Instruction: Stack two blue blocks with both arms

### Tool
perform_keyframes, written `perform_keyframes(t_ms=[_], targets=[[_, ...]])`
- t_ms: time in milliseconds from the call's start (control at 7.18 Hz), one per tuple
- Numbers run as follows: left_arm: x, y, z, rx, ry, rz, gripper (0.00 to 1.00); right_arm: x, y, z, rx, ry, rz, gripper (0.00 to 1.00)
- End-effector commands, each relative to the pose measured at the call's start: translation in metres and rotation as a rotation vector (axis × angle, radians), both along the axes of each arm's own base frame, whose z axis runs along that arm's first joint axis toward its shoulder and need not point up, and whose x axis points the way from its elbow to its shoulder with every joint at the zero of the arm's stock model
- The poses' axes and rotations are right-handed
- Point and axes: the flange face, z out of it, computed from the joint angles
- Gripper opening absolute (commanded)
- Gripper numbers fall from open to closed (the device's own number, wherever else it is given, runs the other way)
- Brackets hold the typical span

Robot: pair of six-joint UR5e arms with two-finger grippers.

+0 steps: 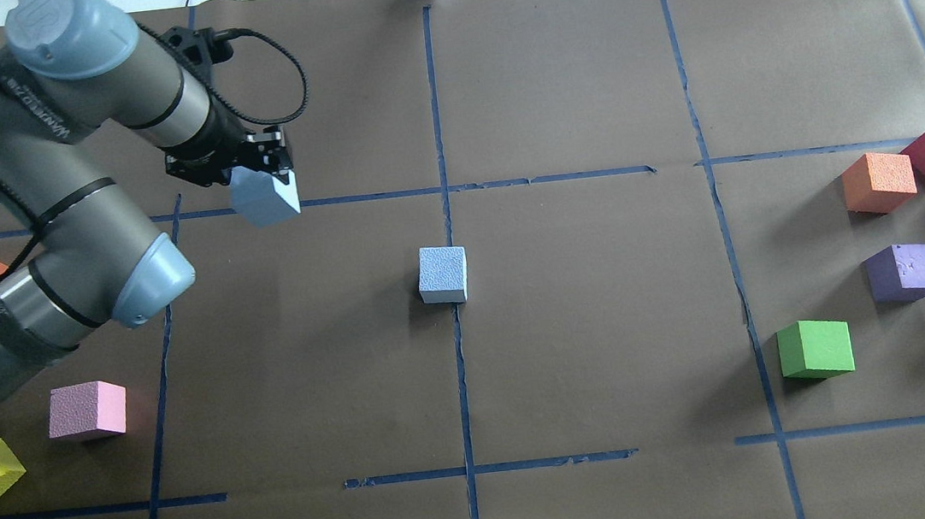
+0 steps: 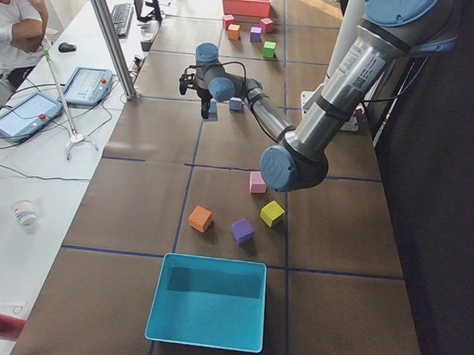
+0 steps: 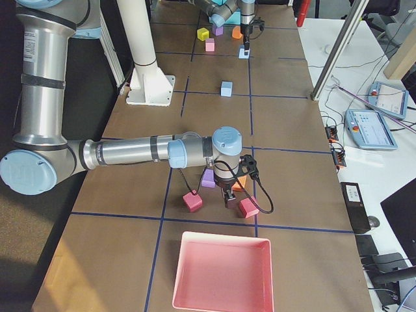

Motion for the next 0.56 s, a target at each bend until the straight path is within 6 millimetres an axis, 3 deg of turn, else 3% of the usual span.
perform_keyframes(t_ms=[0,139,279,418], targets=[[0.093,0.054,-0.091,0.091,-0.083,0.013,0.30,0.000,0.000,0.000,-0.002,-0.001,0.002,1.00],[0.105,0.066,-0.107,0.105,-0.077,0.028,0.31,0.000,0.001,0.001,-0.003,-0.001,0.000,1.00],[0.137,0.089,-0.112,0.138,-0.102,0.041,0.32,0.000,0.001,0.002,-0.005,-0.001,0.002,1.00],[0.159,0.091,-0.107,0.158,-0.143,0.035,0.32,0.000,0.001,0.002,-0.006,-0.002,0.003,1.00]])
